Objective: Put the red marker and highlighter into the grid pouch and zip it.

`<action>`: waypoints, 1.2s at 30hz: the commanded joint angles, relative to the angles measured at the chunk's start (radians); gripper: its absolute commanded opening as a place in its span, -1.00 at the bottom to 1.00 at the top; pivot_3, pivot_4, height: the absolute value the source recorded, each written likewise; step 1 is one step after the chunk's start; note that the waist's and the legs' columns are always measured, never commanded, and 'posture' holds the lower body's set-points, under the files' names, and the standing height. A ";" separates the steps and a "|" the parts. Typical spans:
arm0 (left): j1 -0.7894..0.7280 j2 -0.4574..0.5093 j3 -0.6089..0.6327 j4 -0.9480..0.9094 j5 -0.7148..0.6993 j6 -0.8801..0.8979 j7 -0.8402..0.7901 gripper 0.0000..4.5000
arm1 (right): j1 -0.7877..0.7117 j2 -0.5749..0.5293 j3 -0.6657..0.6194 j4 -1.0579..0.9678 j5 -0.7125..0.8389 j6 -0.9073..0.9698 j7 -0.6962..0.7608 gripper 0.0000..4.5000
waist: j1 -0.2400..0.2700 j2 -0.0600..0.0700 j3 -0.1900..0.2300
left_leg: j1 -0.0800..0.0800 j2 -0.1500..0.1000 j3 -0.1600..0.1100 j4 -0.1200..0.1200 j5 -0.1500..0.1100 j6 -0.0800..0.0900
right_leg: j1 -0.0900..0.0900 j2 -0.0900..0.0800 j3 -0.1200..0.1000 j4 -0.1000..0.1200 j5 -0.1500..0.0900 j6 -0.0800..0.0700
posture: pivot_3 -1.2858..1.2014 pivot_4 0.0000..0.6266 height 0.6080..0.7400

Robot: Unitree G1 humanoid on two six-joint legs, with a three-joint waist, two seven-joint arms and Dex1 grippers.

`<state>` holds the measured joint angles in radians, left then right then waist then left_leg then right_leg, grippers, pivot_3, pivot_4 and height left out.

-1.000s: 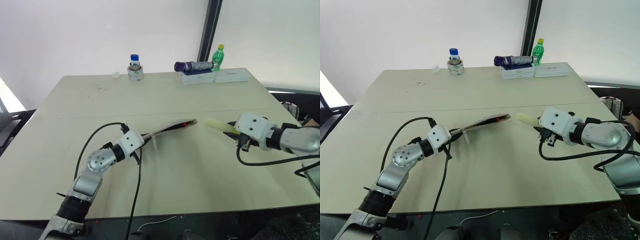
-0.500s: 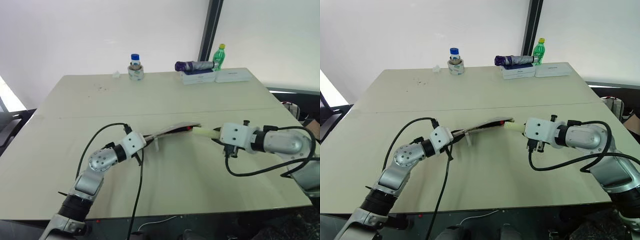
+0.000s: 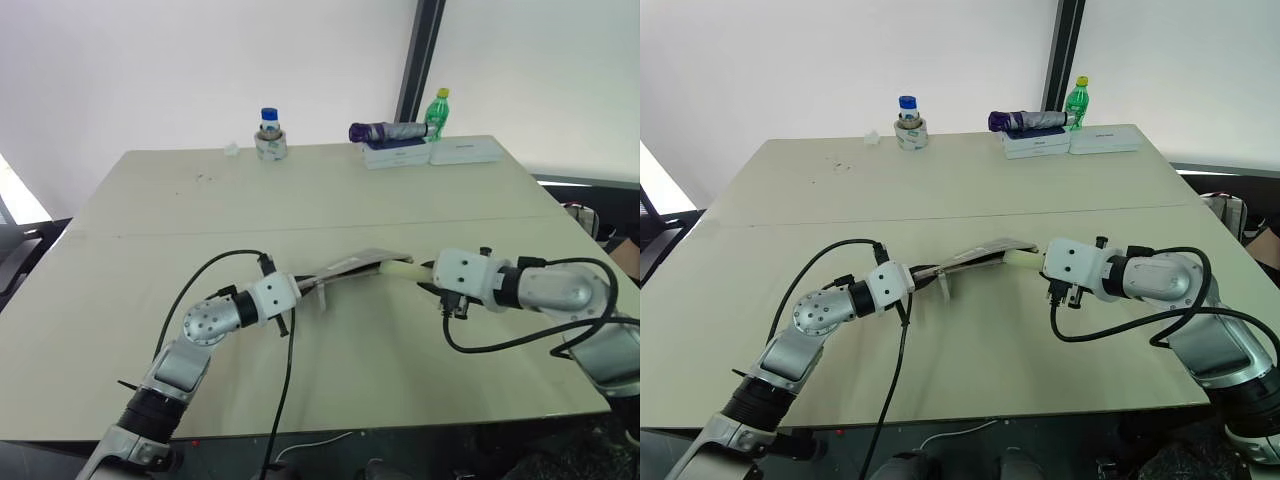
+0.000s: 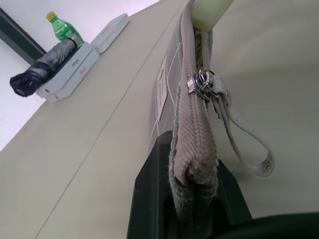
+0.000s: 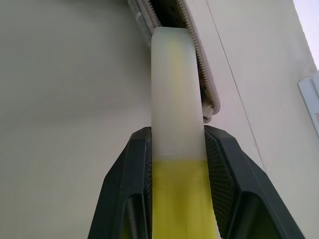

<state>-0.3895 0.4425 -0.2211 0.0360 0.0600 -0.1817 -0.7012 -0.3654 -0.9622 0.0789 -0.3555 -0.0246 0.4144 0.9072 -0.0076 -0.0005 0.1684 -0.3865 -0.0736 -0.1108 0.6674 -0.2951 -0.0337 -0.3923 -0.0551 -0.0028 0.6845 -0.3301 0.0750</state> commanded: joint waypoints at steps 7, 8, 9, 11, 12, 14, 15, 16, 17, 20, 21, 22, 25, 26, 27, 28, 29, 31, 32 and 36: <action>-0.021 0.005 -0.026 -0.019 0.043 -0.091 -0.018 -1.00 | -0.007 0.021 -0.054 -0.120 0.118 0.195 0.030 -0.60 | 0.000 0.000 0.000 | 0.000 0.000 0.000 0.000 0.000 0.000 | 0.000 0.000 0.000 0.000 0.000 0.000 | 0.03 -0.52 1.00; -0.021 0.006 -0.029 -0.018 0.046 -0.102 -0.021 -1.00 | -0.009 0.024 -0.053 -0.130 0.132 0.219 0.030 -0.60 | 0.000 0.000 0.000 | 0.000 0.000 0.000 0.000 0.000 0.000 | 0.000 0.000 0.000 0.000 0.000 0.000 | 0.03 -0.52 1.00; -0.022 0.008 -0.034 -0.018 0.049 -0.111 -0.023 -1.00 | -0.013 0.029 -0.052 -0.139 0.142 0.247 0.024 -0.60 | 0.001 0.000 0.000 | 0.000 0.000 0.000 0.000 0.000 0.000 | 0.000 0.000 0.000 0.000 0.000 0.000 | 0.03 -0.52 1.00; -0.023 0.004 -0.041 -0.021 0.046 -0.121 -0.025 -1.00 | -0.024 0.032 -0.036 -0.148 0.144 0.278 0.011 -0.60 | 0.001 0.000 0.000 | 0.000 0.000 0.000 0.000 0.000 0.000 | 0.000 0.000 0.000 0.000 0.000 0.000 | 0.03 -0.52 1.00; -0.024 0.002 -0.045 -0.026 0.044 -0.123 -0.029 -1.00 | -0.028 0.031 -0.019 -0.153 0.133 0.277 0.006 -0.60 | 0.001 0.000 0.000 | 0.000 0.000 0.000 0.000 0.000 0.000 | 0.000 0.000 0.000 0.000 0.000 0.000 | 0.03 -0.52 1.00; -0.024 -0.002 -0.054 -0.034 0.039 -0.121 -0.039 -1.00 | -0.036 0.029 0.013 -0.159 0.104 0.256 -0.003 -0.60 | 0.000 0.000 0.000 | 0.000 0.000 0.000 0.000 0.000 0.000 | 0.000 0.000 0.000 0.000 0.000 0.000 | 0.03 -0.52 1.00; -0.024 -0.004 -0.057 -0.039 0.037 -0.119 -0.044 -1.00 | -0.040 0.029 0.026 -0.162 0.090 0.243 -0.009 -0.60 | -0.001 0.000 0.000 | 0.000 0.000 0.000 0.000 0.000 0.000 | 0.000 0.000 0.000 0.000 0.000 0.000 | 0.03 -0.52 1.00; -0.023 -0.006 -0.062 -0.043 0.032 -0.114 -0.054 -1.00 | -0.049 0.030 0.043 -0.169 0.074 0.219 -0.012 -0.60 | -0.001 0.000 0.000 | 0.000 0.000 0.000 0.000 0.000 0.000 | 0.000 0.000 0.000 0.000 0.000 0.000 | 0.03 -0.52 1.00; -0.022 -0.007 -0.064 -0.045 0.028 -0.110 -0.061 -1.00 | -0.056 0.030 0.055 -0.172 0.063 0.203 -0.014 -0.60 | -0.001 0.000 0.000 | 0.000 0.000 0.000 0.000 0.000 0.000 | 0.000 0.000 0.000 0.000 0.000 0.000 | 0.03 -0.52 1.00; -0.021 -0.016 -0.065 -0.053 0.010 -0.092 -0.076 -1.00 | -0.077 0.028 0.095 -0.175 0.012 0.132 -0.017 -0.60 | -0.001 0.000 0.000 | 0.000 0.000 0.000 0.000 0.000 0.000 | 0.000 0.000 0.000 0.000 0.000 0.000 | 0.03 -0.52 1.00; -0.021 -0.019 -0.064 -0.056 0.003 -0.084 -0.078 -1.00 | -0.082 0.034 0.098 -0.175 0.005 0.124 -0.019 -0.60 | -0.001 0.000 0.000 | 0.000 0.000 0.000 0.000 0.000 0.000 | 0.000 0.000 0.000 0.000 0.000 0.000 | 0.03 -0.52 1.00; -0.022 -0.022 -0.062 -0.058 -0.001 -0.078 -0.079 -1.00 | -0.084 0.035 0.103 -0.174 -0.002 0.115 -0.015 -0.60 | -0.001 0.000 0.000 | 0.000 0.000 0.000 0.000 0.000 0.000 | 0.000 0.000 0.000 0.000 0.000 0.000 | 0.03 -0.52 1.00; -0.023 -0.030 -0.055 -0.060 -0.013 -0.052 -0.080 -1.00 | -0.089 0.042 0.099 -0.165 -0.003 0.110 -0.012 -0.37 | 0.000 0.000 0.000 | 0.000 0.000 0.000 0.000 0.000 0.000 | 0.000 0.000 0.000 0.000 0.000 0.000 | 0.03 -0.52 1.00; -0.023 -0.032 -0.052 -0.061 -0.016 -0.042 -0.077 -1.00 | -0.091 0.046 0.093 -0.163 0.000 0.115 -0.013 -0.12 | 0.000 0.000 0.000 | 0.000 0.000 0.000 0.000 0.000 0.000 | 0.000 0.000 0.000 0.000 0.000 0.000 | 0.03 -0.52 1.00; -0.023 -0.037 -0.044 -0.064 -0.027 -0.025 -0.074 -1.00 | -0.092 0.045 0.086 -0.163 0.003 0.116 -0.011 0.05 | 0.000 0.000 0.000 | 0.000 0.000 0.000 0.000 0.000 0.000 | 0.000 0.000 0.000 0.000 0.000 0.000 | 0.03 -0.52 1.00; -0.022 -0.045 -0.032 -0.068 -0.044 0.005 -0.068 -1.00 | -0.092 0.043 0.074 -0.167 0.007 0.117 -0.010 0.29 | 0.000 0.000 0.000 | 0.000 0.000 0.000 0.000 0.000 0.000 | 0.000 0.000 0.000 0.000 0.000 0.000 | 0.03 -0.52 1.00; -0.022 -0.054 -0.019 -0.074 -0.063 0.039 -0.061 -1.00 | -0.088 0.038 0.058 -0.174 0.019 0.129 -0.004 0.52 | 0.000 0.000 0.000 | 0.000 0.000 0.000 0.000 0.000 0.000 | 0.000 0.000 0.000 0.000 0.000 0.000 | 0.03 -0.52 1.00; -0.021 -0.067 0.006 -0.084 -0.101 0.110 -0.051 -1.00 | -0.063 0.005 0.013 -0.198 0.058 0.120 0.037 0.74 | 0.001 0.000 0.000 | 0.000 0.000 0.000 0.000 0.000 0.000 | 0.000 0.000 0.000 0.000 0.000 0.000 | 0.03 -0.52 1.00; -0.021 -0.071 0.015 -0.087 -0.114 0.137 -0.049 -1.00 | -0.054 -0.005 -0.014 -0.204 0.081 0.122 0.053 0.74 | 0.001 0.000 0.000 | -0.001 0.000 0.000 0.000 0.000 0.000 | 0.000 0.000 0.000 0.000 0.000 0.000 | 0.03 -0.52 1.00; -0.024 -0.096 0.053 -0.103 -0.175 0.223 -0.031 -1.00 | -0.056 -0.005 -0.139 -0.195 0.189 0.179 0.072 0.74 | -0.002 0.000 0.000 | 0.000 0.000 0.000 0.000 0.000 0.000 | 0.000 0.000 0.000 0.000 0.000 0.000 | 0.03 -0.52 1.00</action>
<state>-0.3989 0.3594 -0.2039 -0.0208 -0.0726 0.0152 -0.7478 -0.4077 -0.9609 0.0157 -0.5243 0.1137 0.5738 0.9727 -0.0099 -0.0008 0.1685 -0.3869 -0.0738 -0.1111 0.6675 -0.2951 -0.0335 -0.3923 -0.0551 -0.0029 0.6844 -0.3300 0.0751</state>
